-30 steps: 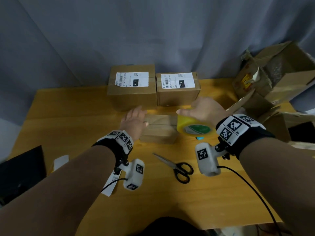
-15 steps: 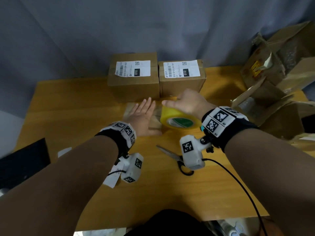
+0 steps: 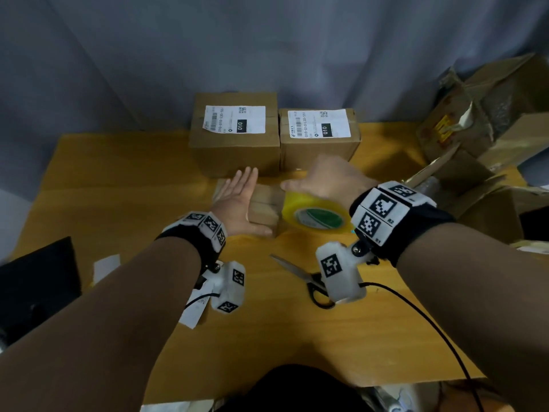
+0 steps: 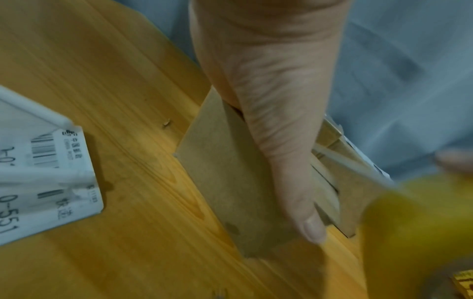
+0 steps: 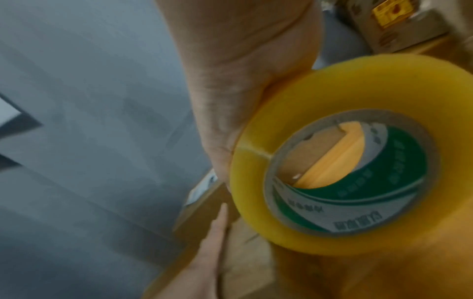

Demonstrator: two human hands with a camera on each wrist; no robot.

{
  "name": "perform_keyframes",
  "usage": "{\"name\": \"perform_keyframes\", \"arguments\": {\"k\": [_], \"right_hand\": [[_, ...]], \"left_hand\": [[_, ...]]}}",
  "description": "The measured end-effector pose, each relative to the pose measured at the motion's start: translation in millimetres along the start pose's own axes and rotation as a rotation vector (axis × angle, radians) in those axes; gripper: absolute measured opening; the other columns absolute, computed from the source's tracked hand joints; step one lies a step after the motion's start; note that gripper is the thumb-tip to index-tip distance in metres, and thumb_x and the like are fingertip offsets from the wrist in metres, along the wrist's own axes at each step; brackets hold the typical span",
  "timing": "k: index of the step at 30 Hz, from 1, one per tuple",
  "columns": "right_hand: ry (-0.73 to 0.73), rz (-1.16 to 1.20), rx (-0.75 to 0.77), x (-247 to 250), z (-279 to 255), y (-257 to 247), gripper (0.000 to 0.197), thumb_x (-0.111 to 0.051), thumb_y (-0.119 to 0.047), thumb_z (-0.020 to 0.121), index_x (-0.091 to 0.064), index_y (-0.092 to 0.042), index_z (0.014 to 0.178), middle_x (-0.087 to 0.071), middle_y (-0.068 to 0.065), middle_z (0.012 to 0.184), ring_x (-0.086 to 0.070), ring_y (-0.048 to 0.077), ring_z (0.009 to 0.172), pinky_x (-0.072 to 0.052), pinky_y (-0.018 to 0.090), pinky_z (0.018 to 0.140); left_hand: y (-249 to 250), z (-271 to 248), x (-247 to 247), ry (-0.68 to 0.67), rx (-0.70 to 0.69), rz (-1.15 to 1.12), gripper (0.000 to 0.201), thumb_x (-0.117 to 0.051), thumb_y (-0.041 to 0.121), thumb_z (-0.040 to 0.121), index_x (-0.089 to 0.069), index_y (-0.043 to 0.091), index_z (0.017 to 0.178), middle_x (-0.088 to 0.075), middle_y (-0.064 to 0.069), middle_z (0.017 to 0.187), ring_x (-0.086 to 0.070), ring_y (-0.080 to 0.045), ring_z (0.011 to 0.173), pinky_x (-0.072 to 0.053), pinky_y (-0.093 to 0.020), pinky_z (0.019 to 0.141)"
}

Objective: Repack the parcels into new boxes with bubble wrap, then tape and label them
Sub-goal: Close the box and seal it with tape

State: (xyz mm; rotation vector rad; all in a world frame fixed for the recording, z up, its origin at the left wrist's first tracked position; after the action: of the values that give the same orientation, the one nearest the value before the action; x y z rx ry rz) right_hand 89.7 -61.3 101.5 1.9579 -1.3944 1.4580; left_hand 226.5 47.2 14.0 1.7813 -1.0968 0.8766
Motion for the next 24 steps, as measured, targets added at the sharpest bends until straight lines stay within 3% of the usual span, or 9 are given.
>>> {"name": "perform_keyframes", "arguments": {"k": [4,8,11,14,16,21,24], "right_hand": [[-0.006,-0.111,-0.074,-19.3,-3.6,28.5,0.06,-0.054,-0.071,0.079,-0.043,-0.013,0.063,-0.049,0.002,0.065,-0.049,0.016,0.059,-0.033,0.027,0.048],[-0.029,-0.073,-0.092,-38.9,0.7,37.9,0.064,-0.055,-0.073,0.076,-0.041,-0.013,0.062,-0.047,0.002,0.063,-0.053,0.021,0.067,-0.035,0.027,0.05],[-0.038,-0.084,-0.113,-47.5,4.0,40.0,0.063,-0.055,-0.075,0.075,-0.042,-0.013,0.066,-0.047,0.002,0.066,-0.053,0.021,0.072,-0.036,0.027,0.051],[-0.039,-0.099,-0.142,-52.7,6.0,40.4,0.062,-0.054,-0.074,0.077,-0.043,-0.013,0.067,-0.047,0.002,0.068,-0.052,0.021,0.073,-0.039,0.028,0.057],[-0.023,-0.095,-0.166,-52.3,7.1,41.6,0.063,-0.053,-0.074,0.076,-0.044,-0.013,0.067,-0.047,0.002,0.068,-0.053,0.022,0.074,-0.04,0.03,0.06],[-0.015,-0.092,-0.197,-50.5,9.0,44.9,0.065,-0.053,-0.075,0.076,-0.046,-0.011,0.072,-0.047,0.002,0.07,-0.052,0.023,0.076,-0.04,0.03,0.063],[-0.034,-0.136,-0.18,-52.5,9.7,40.5,0.066,-0.049,-0.076,0.078,-0.05,-0.01,0.081,-0.052,0.004,0.079,-0.051,0.022,0.074,-0.039,0.03,0.063]], "left_hand": [[-0.4,2.5,-7.3,-0.037,0.028,0.149,0.132,-0.059,0.078,0.064,0.029,0.022,0.144,0.033,-0.003,0.152,0.027,-0.02,0.141,0.012,-0.037,0.117],[0.2,3.2,-12.1,-0.089,0.035,0.207,0.125,-0.051,0.084,0.064,0.031,0.032,0.141,0.041,-0.006,0.147,0.031,-0.023,0.139,0.012,-0.041,0.117],[1.9,2.7,-9.9,-0.126,0.061,0.165,0.105,-0.018,0.091,0.065,0.028,0.036,0.142,0.04,-0.007,0.148,0.031,-0.024,0.139,0.013,-0.042,0.116],[5.2,5.3,-2.7,-0.109,0.158,0.067,0.082,0.004,0.074,0.081,0.02,0.029,0.147,0.032,-0.007,0.152,0.026,-0.023,0.142,0.015,-0.041,0.115],[9.5,8.5,0.1,-0.1,0.23,0.06,0.079,0.002,0.07,0.087,0.019,0.023,0.148,0.03,-0.009,0.153,0.024,-0.023,0.142,0.014,-0.041,0.115],[24.1,16.1,-1.4,-0.117,0.393,0.147,0.1,-0.015,0.079,0.082,0.022,0.012,0.147,0.031,-0.018,0.151,0.023,-0.032,0.142,0.01,-0.046,0.116],[25.6,17.7,-2.0,-0.103,0.409,0.166,0.109,-0.018,0.085,0.076,0.017,0.011,0.148,0.026,-0.02,0.152,0.022,-0.034,0.142,0.012,-0.05,0.114]]}}
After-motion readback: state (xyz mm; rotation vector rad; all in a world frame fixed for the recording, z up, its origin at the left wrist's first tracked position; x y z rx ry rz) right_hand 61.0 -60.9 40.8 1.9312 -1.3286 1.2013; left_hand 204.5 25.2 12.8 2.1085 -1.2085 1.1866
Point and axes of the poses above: each hand's wrist, its own z-axis towards the middle knuckle, its own x-axis out of the back of the hand, y = z × x, the point moved 6 cm from there along z, towards the middle knuckle
